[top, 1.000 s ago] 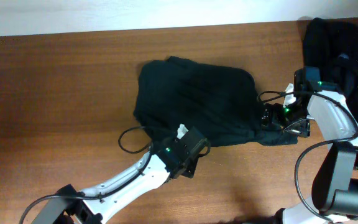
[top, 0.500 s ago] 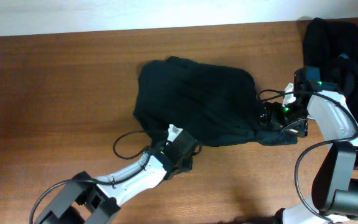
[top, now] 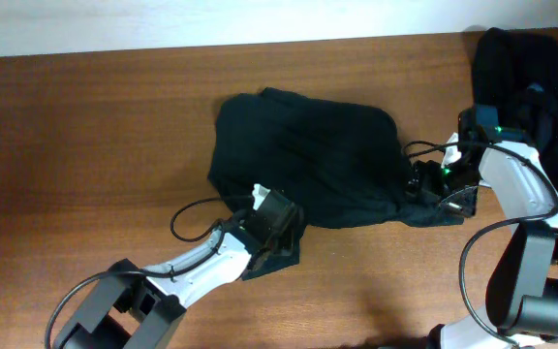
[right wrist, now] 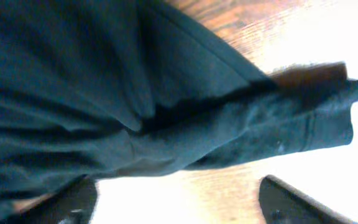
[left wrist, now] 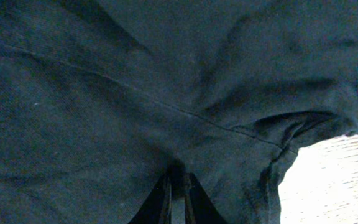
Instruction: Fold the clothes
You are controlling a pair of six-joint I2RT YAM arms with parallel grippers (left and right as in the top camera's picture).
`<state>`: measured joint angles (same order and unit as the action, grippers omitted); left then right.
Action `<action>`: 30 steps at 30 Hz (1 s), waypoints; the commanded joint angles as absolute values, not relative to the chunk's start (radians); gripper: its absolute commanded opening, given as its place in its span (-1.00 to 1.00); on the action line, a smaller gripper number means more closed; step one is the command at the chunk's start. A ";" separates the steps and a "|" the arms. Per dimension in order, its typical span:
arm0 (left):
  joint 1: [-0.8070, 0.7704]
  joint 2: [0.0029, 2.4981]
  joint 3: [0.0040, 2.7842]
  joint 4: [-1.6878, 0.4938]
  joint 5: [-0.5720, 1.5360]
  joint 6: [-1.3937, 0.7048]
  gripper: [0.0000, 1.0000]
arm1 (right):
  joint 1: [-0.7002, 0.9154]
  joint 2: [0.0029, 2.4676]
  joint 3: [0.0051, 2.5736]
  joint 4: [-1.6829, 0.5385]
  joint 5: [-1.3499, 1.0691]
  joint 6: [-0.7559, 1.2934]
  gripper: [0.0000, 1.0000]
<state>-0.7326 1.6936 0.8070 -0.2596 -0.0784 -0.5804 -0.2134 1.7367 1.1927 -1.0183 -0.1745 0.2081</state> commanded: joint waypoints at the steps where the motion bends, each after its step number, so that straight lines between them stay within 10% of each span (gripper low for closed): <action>1: -0.725 1.743 0.799 -0.257 -0.039 -0.576 -0.81 | -0.216 1.740 1.189 -1.026 -0.176 0.218 0.32; 10: -0.725 1.747 0.799 -0.254 -0.035 -0.576 -0.80 | -0.216 1.740 1.187 -1.025 -0.185 0.356 0.27; 20: -0.725 1.747 0.799 -0.249 -0.023 -0.576 -0.76 | -0.204 1.740 1.158 -0.973 -0.224 0.531 -0.28; 30: -0.725 1.747 0.799 -0.251 -0.021 -0.575 -0.66 | -0.249 1.740 1.139 -0.907 -0.205 0.589 -0.27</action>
